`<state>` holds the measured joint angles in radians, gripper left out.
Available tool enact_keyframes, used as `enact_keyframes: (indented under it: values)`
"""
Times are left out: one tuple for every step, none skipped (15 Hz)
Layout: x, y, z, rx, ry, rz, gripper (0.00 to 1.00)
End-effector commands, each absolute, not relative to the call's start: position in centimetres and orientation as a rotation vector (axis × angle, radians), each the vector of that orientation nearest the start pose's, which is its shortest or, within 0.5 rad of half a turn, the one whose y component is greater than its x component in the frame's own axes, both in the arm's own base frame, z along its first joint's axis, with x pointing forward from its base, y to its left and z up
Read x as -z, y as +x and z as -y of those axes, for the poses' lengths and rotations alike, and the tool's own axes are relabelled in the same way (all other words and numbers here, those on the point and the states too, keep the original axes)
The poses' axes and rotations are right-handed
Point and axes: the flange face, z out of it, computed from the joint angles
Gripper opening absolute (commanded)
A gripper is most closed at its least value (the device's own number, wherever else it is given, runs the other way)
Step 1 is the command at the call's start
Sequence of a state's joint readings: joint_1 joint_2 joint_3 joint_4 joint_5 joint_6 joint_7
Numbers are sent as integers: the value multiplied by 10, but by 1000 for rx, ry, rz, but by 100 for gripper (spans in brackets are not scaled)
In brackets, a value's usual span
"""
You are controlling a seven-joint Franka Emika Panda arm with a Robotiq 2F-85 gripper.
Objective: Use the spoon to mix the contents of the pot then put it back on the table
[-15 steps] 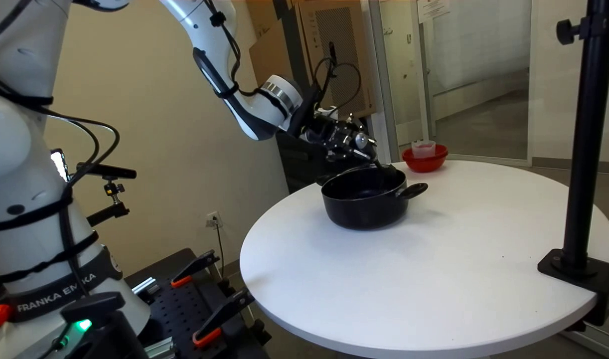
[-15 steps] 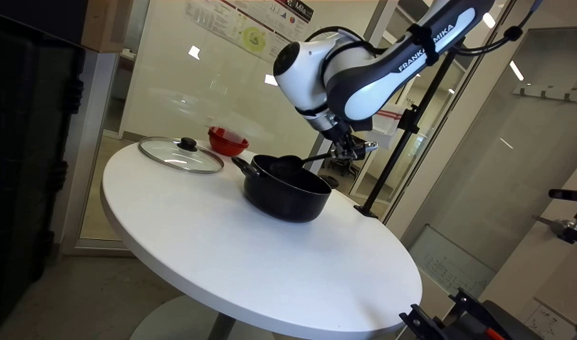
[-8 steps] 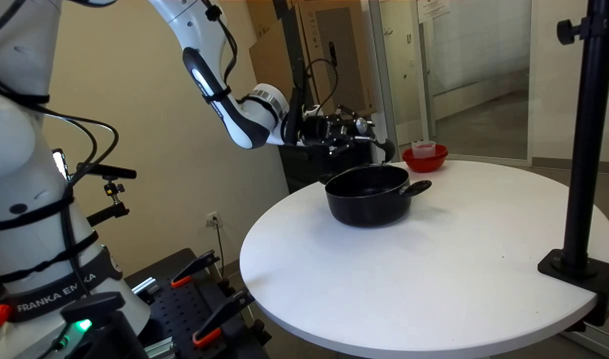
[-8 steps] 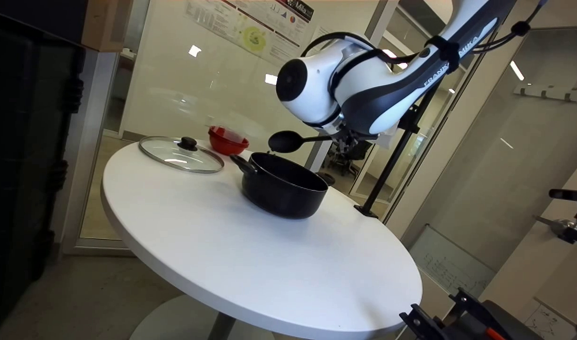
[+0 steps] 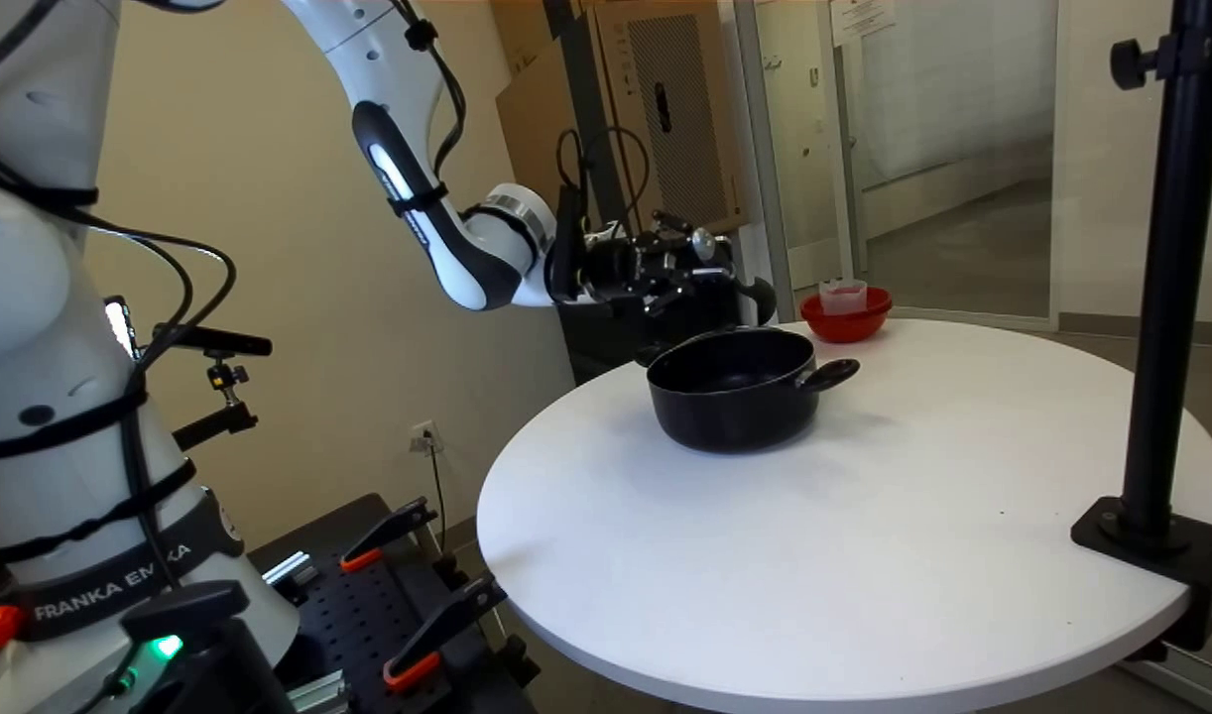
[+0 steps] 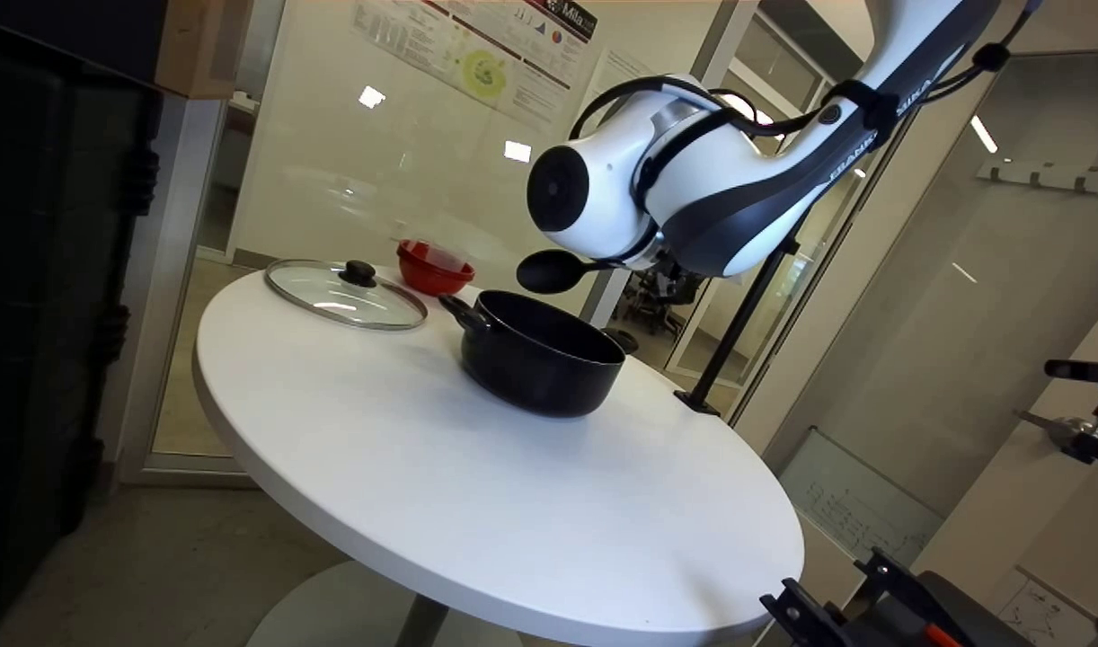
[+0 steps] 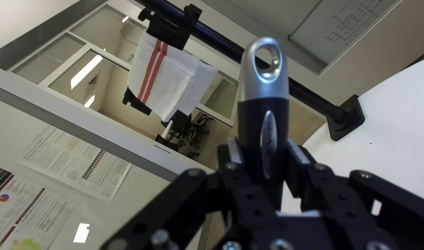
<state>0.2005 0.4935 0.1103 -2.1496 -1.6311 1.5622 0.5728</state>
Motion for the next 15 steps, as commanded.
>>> enact_keyframes:
  values:
    - [-196,520,-49,225,1414,-705,8]
    - [-189,519,-44,273,1403,-717,8]
    - [-183,518,-38,320,1395,-733,8]
    - [-178,517,-34,355,1388,-744,8]
    - [-174,516,-29,378,1385,-752,8]
    - [-171,518,-25,397,1383,-756,8]
    - [-167,518,-21,416,1381,-758,8]
    - [-163,518,-17,433,1374,-762,8]
    - [-160,517,-14,444,1369,-764,8]
    - [-156,516,-11,459,1362,-769,8]
    - [-150,513,-8,483,1353,-780,8]
    - [-141,509,-3,520,1328,-794,8]
    - [-133,504,0,558,1306,-812,8]
    - [-126,499,2,591,1290,-834,8]
    - [-119,493,2,626,1277,-866,8]
